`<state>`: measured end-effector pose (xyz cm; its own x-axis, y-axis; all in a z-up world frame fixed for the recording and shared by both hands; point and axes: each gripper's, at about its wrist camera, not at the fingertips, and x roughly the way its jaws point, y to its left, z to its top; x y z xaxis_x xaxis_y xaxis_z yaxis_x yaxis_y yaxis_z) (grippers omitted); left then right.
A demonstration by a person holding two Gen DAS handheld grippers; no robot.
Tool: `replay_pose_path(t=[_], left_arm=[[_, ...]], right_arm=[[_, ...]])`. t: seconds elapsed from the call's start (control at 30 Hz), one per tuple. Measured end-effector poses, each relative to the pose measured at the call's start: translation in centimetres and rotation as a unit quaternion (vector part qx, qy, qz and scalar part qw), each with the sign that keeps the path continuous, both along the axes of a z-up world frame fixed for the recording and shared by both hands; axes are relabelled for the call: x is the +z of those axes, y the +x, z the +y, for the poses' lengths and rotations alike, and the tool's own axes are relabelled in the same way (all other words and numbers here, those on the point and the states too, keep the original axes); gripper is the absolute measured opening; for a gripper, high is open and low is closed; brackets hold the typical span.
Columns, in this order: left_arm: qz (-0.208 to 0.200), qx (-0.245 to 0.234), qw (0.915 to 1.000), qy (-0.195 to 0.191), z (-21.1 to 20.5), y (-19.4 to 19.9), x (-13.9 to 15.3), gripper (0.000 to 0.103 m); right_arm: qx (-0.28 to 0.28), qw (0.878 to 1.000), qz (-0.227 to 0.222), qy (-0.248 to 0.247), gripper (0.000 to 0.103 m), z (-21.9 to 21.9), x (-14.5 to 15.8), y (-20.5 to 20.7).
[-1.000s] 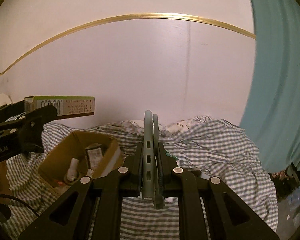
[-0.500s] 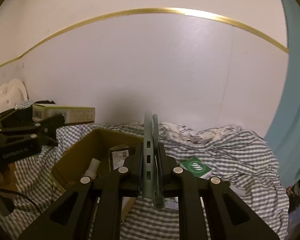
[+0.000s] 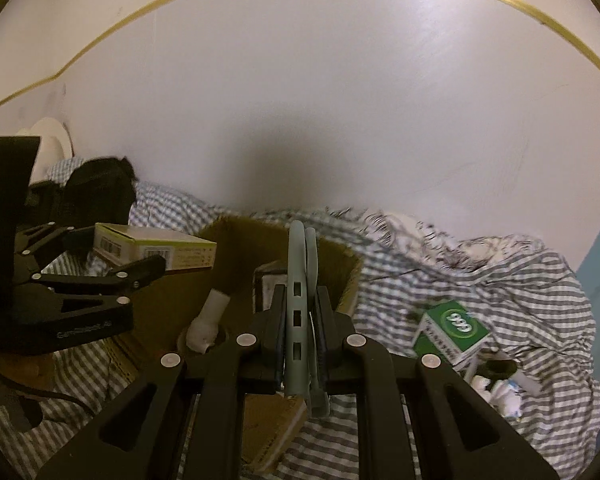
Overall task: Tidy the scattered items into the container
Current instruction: 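Carry the paper box and grey-green tube over the cardboard box, then open both tools to drop the paper box and tube into the box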
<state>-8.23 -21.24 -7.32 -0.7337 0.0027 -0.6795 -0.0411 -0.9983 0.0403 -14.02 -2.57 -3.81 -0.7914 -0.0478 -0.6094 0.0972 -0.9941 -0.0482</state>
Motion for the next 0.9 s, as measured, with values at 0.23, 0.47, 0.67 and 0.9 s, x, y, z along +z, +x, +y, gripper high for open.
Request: replay_pose_path(t=[0.23, 0.47, 0.67, 0.9], left_arm=[[-0.042, 0.008, 0.9991, -0.004, -0.8, -1.7, -3.2, 0.077], [-0.071, 0.009, 0.9974, -0.010, -0.8, -2.8, -5.4, 0.077], [-0.081, 0.005, 0.9966, -0.014, -0.3, -3.1, -5.4, 0.078], [-0.045, 0.005, 0.9987, -0.025, 0.3, -2.2, -2.8, 0.083]], right_arm=[[0.023, 0.999, -0.041, 0.008, 0.012, -1.7, -3.9, -2.3], [0.032, 0.996, -0.080, 0.006, 0.012, -2.1, -6.9, -4.2], [0.039, 0.994, -0.098, 0.006, 0.012, -2.0, -7.9, -4.5], [0.039, 0.997, -0.073, -0.001, 0.044, -1.7, -6.7, -3.2]])
